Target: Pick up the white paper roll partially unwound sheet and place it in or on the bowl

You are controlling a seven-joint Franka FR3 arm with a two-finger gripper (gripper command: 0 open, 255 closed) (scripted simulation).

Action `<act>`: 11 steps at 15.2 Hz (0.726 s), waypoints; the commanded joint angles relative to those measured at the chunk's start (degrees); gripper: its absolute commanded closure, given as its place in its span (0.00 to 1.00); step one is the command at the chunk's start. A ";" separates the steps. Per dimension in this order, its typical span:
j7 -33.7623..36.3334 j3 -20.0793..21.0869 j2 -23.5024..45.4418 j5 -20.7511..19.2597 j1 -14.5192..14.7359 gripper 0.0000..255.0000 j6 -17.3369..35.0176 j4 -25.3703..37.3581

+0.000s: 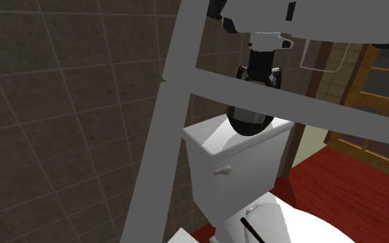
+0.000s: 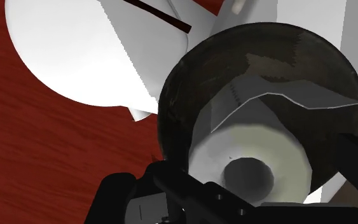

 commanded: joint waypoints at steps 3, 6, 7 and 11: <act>-0.37 0.14 -0.10 0.16 0.46 0.00 -6.29 6.24; -0.37 0.14 -0.10 0.17 0.46 0.00 -6.28 6.23; -0.37 0.14 -0.10 0.16 0.46 0.00 -6.29 6.24; -0.37 0.14 -0.10 0.16 0.46 0.00 -6.29 6.24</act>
